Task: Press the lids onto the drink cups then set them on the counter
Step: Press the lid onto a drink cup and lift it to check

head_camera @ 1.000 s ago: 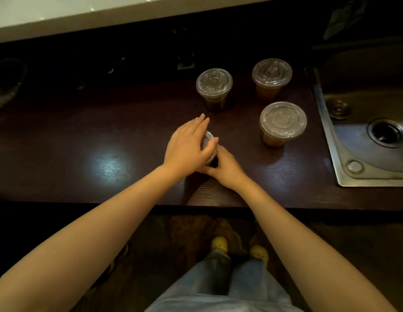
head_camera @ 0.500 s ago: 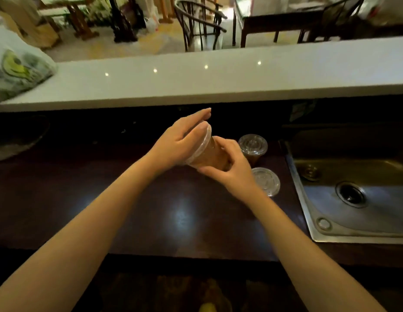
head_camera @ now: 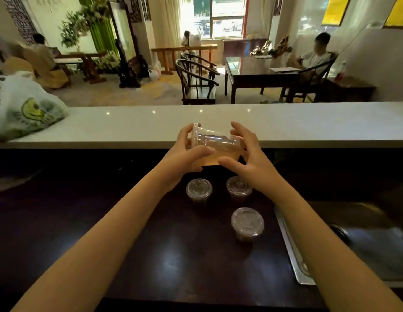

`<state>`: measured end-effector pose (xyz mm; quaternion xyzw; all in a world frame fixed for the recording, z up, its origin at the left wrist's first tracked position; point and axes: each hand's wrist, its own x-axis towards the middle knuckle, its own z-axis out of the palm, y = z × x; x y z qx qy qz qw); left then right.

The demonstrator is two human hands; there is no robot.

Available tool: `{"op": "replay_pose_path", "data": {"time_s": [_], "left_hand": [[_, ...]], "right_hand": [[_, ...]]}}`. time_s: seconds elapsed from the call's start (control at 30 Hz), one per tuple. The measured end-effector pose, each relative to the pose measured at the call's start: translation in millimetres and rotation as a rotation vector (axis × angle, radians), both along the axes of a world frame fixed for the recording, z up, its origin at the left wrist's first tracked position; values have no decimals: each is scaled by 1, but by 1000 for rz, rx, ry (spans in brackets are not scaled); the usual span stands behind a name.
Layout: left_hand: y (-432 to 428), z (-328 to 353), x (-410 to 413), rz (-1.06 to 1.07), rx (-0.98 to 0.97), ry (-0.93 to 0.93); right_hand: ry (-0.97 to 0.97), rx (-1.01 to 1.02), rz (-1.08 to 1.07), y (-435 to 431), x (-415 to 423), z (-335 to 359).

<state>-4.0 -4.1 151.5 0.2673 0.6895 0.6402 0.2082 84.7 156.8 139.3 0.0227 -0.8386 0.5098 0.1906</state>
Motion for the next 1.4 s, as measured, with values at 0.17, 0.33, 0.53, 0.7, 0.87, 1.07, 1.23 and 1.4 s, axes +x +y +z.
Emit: {"op": "replay_pose_path", "data": {"time_s": [0.17,0.33,0.53,0.7,0.87,1.07,1.23,1.4], "left_hand": [[-3,1,8,-1,-65,437],[0,-3,4,-104,1,539],[4,5,-3,-125,26,22],[1,11,-3,-192,104,-245],[6,7,7,-14,25,246],[8,6,9,-67,-2,838],[7,10,5,-133,-35,734],[6,13,-5,-141,-32,-4]], "right_hand": [[-280,-512,114,0,7,11],[-204,-459,15,-6,-1,15],[-68,-374,23,-5,-7,3],[44,-145,185,1,0,6],[-122,-376,149,5,2,2],[-281,-551,168,2,-1,6],[-139,-587,150,3,-2,4],[-40,-350,164,5,-1,4]]}}
